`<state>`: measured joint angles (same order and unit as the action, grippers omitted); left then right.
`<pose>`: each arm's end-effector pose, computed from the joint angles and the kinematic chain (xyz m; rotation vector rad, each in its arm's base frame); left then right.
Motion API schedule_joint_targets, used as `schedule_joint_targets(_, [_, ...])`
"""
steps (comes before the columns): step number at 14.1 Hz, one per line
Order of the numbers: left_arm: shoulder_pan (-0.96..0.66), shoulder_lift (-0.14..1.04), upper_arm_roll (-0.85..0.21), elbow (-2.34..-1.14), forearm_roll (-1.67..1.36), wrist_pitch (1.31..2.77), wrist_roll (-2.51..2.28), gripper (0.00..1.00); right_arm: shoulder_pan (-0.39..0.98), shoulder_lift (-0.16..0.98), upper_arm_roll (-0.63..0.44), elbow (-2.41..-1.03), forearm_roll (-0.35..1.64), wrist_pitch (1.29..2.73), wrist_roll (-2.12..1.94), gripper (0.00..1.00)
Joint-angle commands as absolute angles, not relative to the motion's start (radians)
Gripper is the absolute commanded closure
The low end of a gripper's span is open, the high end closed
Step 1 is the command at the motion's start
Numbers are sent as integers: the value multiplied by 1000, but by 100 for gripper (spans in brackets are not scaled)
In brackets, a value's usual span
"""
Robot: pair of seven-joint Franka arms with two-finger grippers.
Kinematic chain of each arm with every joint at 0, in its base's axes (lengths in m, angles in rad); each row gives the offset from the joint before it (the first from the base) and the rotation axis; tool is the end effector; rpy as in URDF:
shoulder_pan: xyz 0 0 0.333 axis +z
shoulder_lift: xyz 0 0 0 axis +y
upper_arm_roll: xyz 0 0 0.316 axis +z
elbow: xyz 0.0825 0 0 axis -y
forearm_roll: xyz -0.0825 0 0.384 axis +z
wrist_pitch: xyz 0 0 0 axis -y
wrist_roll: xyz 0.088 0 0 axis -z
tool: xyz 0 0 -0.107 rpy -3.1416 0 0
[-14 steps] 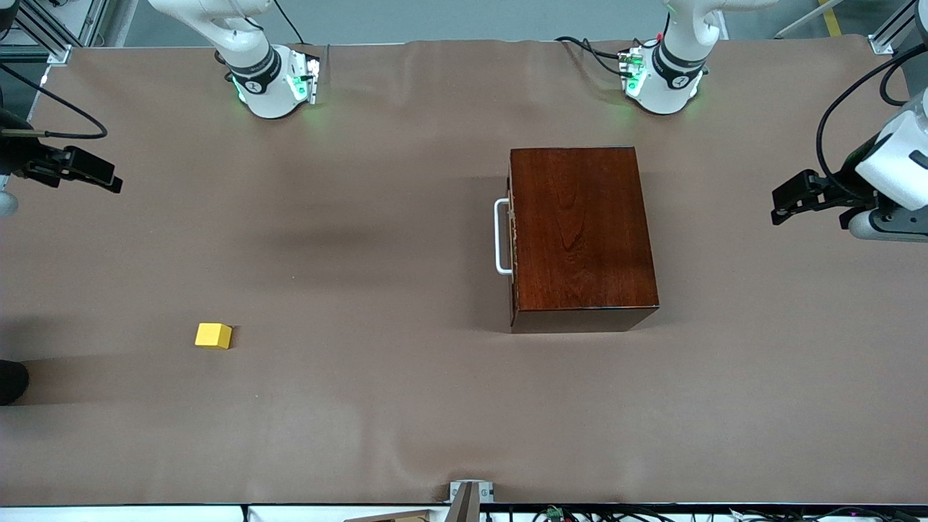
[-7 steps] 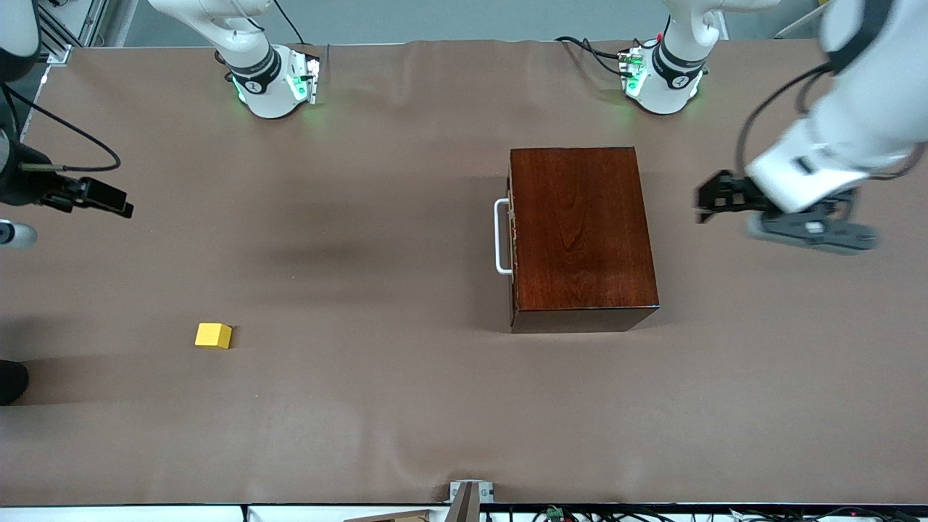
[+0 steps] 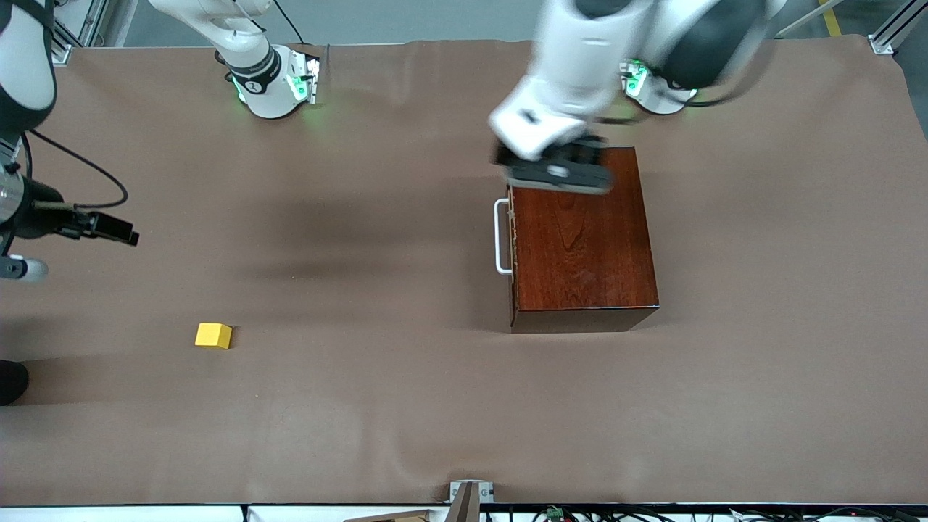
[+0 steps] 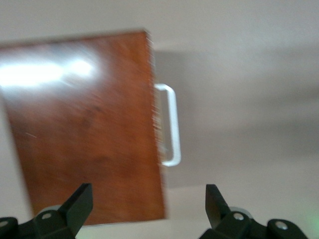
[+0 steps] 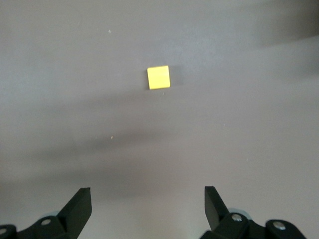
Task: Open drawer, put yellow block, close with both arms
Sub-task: 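Move the left gripper to the drawer handle while the right gripper reaches the cube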
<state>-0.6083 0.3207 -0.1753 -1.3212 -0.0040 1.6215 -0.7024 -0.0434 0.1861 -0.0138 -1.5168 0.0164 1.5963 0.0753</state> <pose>0.4739 -0.4474 0.5558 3.1055 -0.1128 -0.0799 0.6063 -0.0323 0.5437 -3.1173 0.2087 0.1668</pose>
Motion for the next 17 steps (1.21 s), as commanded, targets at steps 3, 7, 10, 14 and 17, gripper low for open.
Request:
schedule_joint_targets(3, [-787, 477, -112, -1230, 52, 1657, -830, 0, -72, 297, -3, -1511, 11, 1675, 66, 0])
schedule_joint_targets(7, [-827, 581, -94, -1230, 72, 1718, -830, 0, -83, 388, -5, -1511, 9, 1756, 66, 0])
schedule_joint_targets(10, [-871, 635, -31, -1230, 100, 1739, -828, 0, -83, 493, -5, -1511, -20, 1865, 67, 0])
schedule_joint_targets(14, [-882, 682, -15, -1232, 129, 1740, -821, 0, -87, 573, -3, -1509, -32, 1958, 67, 0])
schedule_joint_targets(17, [-893, 715, -17, -1238, 158, 1740, -821, 0, -97, 624, -2, -1511, -28, 2026, 69, 0])
